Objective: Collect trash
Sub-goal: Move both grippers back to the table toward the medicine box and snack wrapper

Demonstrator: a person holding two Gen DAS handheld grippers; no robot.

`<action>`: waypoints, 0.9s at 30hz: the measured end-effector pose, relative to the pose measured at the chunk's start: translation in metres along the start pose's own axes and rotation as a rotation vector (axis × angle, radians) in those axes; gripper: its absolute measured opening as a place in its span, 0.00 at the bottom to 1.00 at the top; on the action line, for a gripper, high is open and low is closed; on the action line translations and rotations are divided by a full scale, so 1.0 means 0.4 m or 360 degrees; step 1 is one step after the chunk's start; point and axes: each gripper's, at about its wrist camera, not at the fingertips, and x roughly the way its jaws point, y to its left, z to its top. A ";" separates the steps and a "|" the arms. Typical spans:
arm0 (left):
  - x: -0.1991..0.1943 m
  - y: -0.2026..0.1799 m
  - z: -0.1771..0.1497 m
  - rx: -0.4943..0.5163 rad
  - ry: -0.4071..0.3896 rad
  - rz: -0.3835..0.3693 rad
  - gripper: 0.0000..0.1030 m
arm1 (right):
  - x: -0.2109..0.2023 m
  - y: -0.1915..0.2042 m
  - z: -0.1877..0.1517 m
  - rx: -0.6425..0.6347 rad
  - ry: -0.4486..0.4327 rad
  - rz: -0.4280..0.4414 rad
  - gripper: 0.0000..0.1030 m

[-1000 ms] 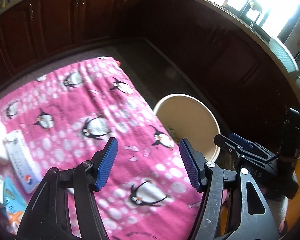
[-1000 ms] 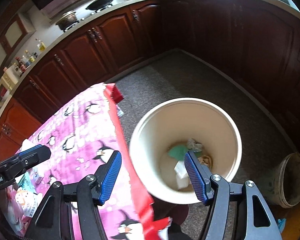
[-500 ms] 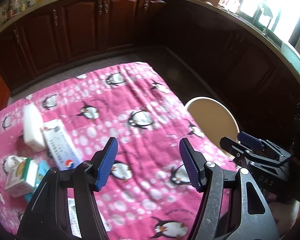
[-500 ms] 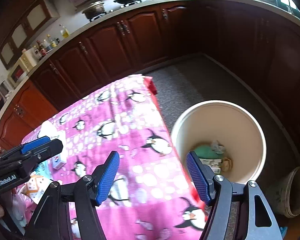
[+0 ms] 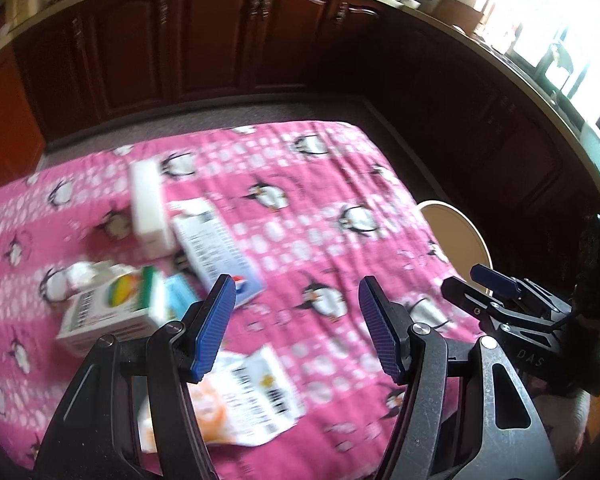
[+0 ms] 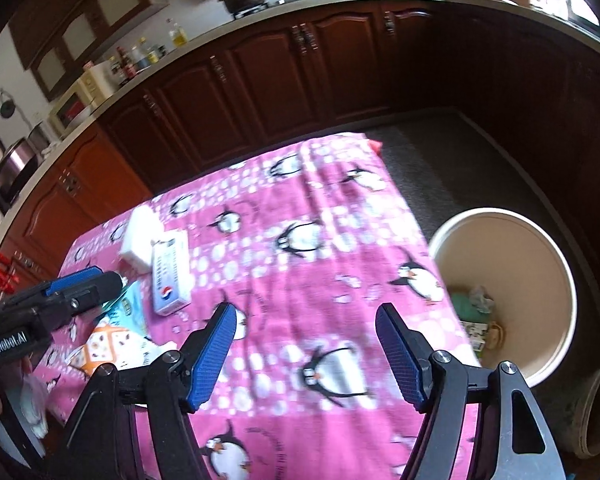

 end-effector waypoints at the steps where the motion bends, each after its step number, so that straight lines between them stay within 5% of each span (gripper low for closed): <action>1: -0.008 0.027 -0.001 -0.0020 0.0010 0.0009 0.61 | 0.008 0.016 0.000 -0.0021 0.0010 0.0015 0.68; 10: -0.059 0.280 -0.032 -0.0223 0.0027 0.0204 0.61 | 0.060 0.111 0.001 -0.0131 0.0079 0.0091 0.68; 16: -0.001 0.411 -0.006 -0.0314 0.0098 0.0368 0.61 | 0.079 0.155 -0.004 -0.0175 0.0112 0.0110 0.68; 20: 0.059 0.415 0.024 -0.0285 0.0182 0.0280 0.61 | 0.081 0.171 -0.007 -0.0202 0.0121 0.0100 0.68; 27: 0.109 0.287 0.057 -0.0069 0.0220 0.0073 0.61 | 0.086 0.172 -0.008 -0.0201 0.0133 0.0078 0.68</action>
